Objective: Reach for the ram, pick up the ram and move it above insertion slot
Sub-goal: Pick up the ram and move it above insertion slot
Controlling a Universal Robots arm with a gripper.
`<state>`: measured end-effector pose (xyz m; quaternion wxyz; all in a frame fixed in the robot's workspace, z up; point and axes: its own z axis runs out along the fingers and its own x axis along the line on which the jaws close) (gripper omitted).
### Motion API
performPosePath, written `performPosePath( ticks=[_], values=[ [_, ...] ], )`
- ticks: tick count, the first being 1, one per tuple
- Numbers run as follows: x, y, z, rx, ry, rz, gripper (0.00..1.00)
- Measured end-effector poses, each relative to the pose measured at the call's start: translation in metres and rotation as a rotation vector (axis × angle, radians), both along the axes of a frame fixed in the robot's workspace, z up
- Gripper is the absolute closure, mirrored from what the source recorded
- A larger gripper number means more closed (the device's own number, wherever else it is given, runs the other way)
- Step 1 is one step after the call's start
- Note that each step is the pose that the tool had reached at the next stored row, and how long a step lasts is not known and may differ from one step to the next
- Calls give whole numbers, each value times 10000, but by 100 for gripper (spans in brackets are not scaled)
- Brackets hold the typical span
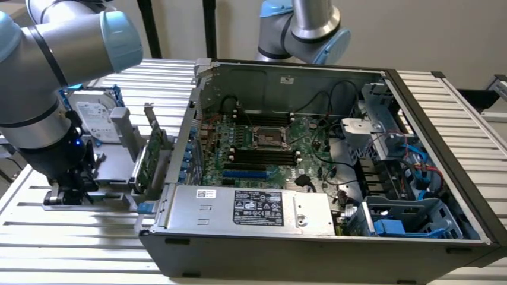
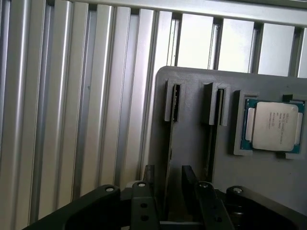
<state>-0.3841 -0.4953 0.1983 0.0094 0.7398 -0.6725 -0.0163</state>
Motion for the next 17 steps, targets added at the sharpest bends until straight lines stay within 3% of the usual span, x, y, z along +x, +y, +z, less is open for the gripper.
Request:
performPosePath(
  ticks=[4, 5, 17],
  values=[
    [0, 0, -1, 1, 0, 0, 72],
    [0, 0, -1, 0, 0, 0, 84],
    [2, 0, -2, 1, -1, -222, 87]
  ],
)
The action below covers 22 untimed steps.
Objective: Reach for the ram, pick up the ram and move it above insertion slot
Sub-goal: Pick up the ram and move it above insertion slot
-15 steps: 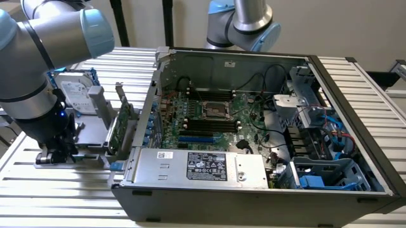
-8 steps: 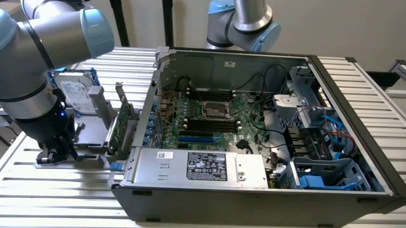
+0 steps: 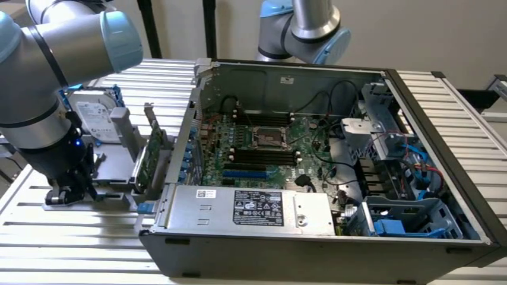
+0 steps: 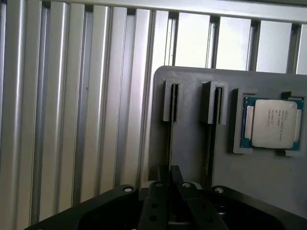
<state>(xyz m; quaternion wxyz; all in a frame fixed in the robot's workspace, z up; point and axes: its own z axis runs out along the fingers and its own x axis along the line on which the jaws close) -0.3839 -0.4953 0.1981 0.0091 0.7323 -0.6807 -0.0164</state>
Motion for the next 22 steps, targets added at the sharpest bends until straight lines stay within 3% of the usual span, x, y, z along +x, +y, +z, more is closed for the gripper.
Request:
performPosePath(
  ticks=[15, 22],
  values=[
    [0, 0, 6, 0, 0, -283, 87],
    [2, 0, 106, -1, 4, -300, 87]
  ],
)
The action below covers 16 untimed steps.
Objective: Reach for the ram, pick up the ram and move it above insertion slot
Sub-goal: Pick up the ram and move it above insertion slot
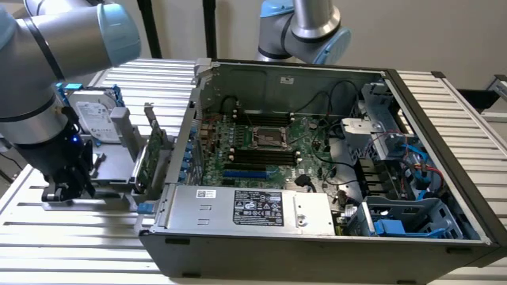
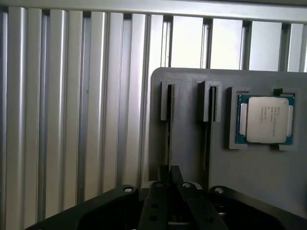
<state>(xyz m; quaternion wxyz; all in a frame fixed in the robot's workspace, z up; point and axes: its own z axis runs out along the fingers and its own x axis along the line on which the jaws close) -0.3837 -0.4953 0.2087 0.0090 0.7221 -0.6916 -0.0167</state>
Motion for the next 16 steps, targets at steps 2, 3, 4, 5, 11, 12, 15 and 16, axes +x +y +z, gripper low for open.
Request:
performPosePath(
  ticks=[2, 3, 4, 5, 11, 12, 15, 16],
  values=[
    [1, 0, 60, 0, 1, -2, 87],
    [2, 0, 101, 0, 4, -3, 87],
    [3, 0, 147, 1, 3, -2, 87],
    [3, 0, 192, 0, 5, -2, 87],
    [16, 0, 461, 0, 4, -1, 87],
    [22, 0, 511, 0, 5, -1, 87],
    [53, 0, 646, 0, 5, -2, 87],
    [68, 0, 690, 0, 3, -2, 87]
  ],
)
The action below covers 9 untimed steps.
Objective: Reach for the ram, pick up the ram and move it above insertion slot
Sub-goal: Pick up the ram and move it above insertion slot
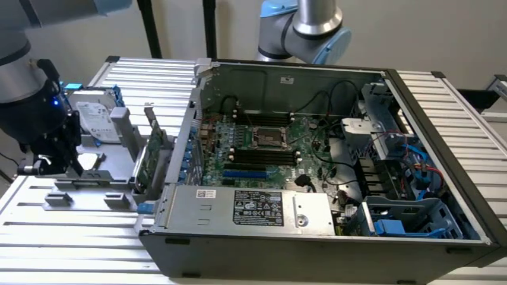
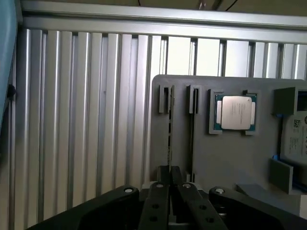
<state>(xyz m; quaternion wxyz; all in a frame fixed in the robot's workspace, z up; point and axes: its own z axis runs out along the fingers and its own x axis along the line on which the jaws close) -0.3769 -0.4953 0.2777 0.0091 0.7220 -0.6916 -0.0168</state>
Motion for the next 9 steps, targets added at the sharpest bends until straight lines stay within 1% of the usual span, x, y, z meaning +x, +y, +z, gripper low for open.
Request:
performPosePath(
  ticks=[5, 9],
  values=[
    [88, 0, 229, -1, 1, -1, 87],
    [204, 0, 411, 0, 1, 0, 87]
  ],
)
